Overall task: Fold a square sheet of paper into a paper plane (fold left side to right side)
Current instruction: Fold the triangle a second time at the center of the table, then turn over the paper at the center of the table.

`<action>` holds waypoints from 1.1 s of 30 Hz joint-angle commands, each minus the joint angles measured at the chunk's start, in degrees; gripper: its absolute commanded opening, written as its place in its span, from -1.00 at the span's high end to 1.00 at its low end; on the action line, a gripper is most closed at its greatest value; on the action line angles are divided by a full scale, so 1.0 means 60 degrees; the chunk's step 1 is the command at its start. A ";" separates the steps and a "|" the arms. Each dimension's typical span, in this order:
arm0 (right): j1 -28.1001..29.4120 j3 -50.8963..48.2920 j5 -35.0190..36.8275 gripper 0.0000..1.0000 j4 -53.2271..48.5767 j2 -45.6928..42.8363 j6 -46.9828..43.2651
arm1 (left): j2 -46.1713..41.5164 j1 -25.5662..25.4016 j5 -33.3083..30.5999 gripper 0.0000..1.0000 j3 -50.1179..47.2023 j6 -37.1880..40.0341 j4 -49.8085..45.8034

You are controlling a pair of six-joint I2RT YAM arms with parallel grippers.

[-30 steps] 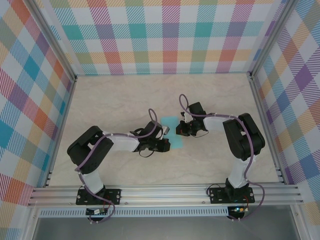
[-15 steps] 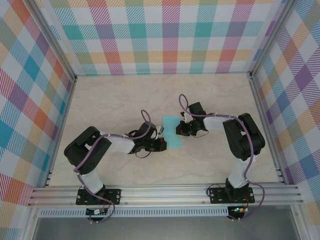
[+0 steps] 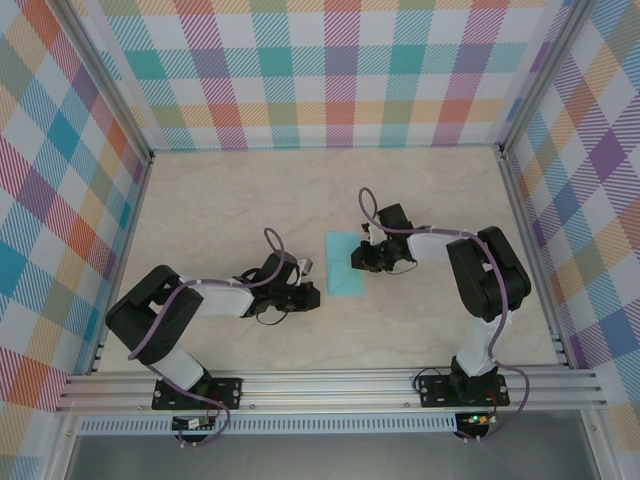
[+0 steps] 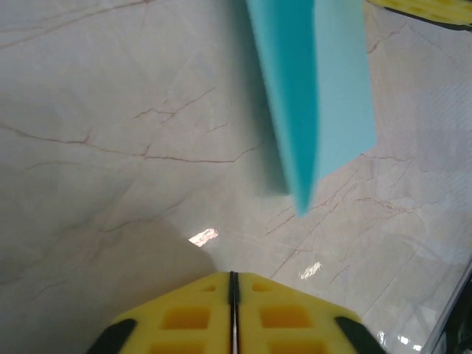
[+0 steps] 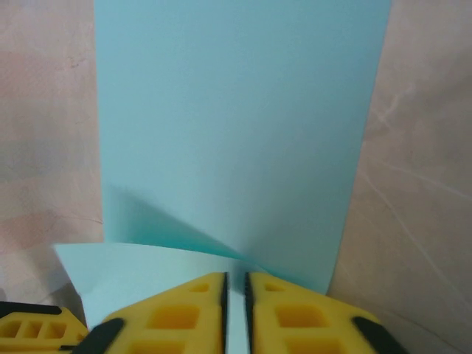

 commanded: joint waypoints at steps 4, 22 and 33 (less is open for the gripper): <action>-0.0116 -0.0036 0.0203 0.17 -0.0516 -0.1759 -0.0089 | -0.0543 0.0392 -0.0038 0.09 0.0703 0.0378 -0.0571; -0.0131 -0.2775 -0.0798 -0.99 -0.0563 -0.5044 0.0536 | 0.2013 0.0630 -0.0404 0.44 0.2803 0.0405 0.0303; -0.0129 -0.2362 -0.1771 -1.00 0.1105 -0.3509 0.1613 | 0.1361 0.0630 -0.1095 0.81 0.1716 0.0229 0.1057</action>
